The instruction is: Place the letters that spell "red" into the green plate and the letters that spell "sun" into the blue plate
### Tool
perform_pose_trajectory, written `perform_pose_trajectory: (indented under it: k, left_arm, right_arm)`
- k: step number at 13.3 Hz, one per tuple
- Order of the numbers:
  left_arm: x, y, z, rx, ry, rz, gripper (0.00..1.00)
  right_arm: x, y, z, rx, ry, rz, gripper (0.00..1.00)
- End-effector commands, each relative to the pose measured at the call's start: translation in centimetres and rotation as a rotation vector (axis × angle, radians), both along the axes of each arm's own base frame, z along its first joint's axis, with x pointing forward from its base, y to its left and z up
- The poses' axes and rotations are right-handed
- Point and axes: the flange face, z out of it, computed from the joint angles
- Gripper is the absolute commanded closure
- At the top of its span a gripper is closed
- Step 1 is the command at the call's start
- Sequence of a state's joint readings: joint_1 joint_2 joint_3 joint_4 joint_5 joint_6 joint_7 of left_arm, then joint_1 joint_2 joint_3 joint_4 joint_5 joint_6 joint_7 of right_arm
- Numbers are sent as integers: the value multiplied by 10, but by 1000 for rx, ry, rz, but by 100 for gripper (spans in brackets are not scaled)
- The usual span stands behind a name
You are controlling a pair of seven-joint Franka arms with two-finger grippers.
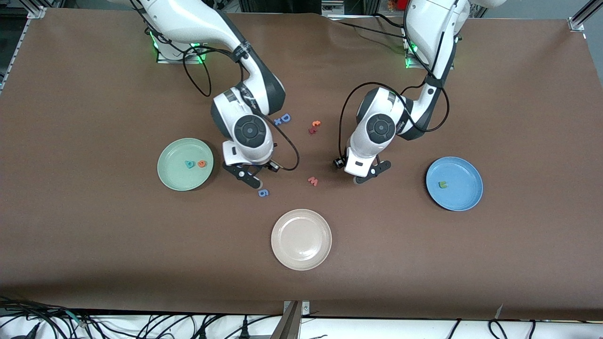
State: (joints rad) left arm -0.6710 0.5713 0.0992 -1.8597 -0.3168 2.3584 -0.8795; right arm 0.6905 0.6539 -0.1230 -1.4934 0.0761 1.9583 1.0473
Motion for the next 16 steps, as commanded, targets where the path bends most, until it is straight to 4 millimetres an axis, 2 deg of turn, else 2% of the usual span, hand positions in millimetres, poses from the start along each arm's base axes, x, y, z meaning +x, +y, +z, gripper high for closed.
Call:
perform_pose_trajectory:
  k: [1,2,5,9,10,12,13,16]
  left_arm:
    - [-4,-6,-6,16,-3,-11,30]
    - [-6,-7,-10,37,-11,-13,31]
    - [-12,-18,-18,120,-43,-18,31]
    - [-16,-24,-21,122,-41,-11,32]
    - [-16,-25,-20,122,-42,-11,32]
    - [-18,-26,-23,125,-37,-14,32]
    - [-19,-27,-25,127,-38,-18,32]
    - [-23,-32,-30,131,-39,-19,32]
  right_arm:
    - [-5,-55,15,6,47,89,80]
    - [-8,-77,16,4,66,122,79]
    - [-4,-164,20,9,119,223,79]
    - [5,-258,5,37,258,280,79]
    - [7,-272,-9,44,277,303,79]
    - [11,-302,-54,134,310,265,79]
    - [12,-307,-69,196,312,279,79]
    - [12,-306,-81,207,312,280,79]
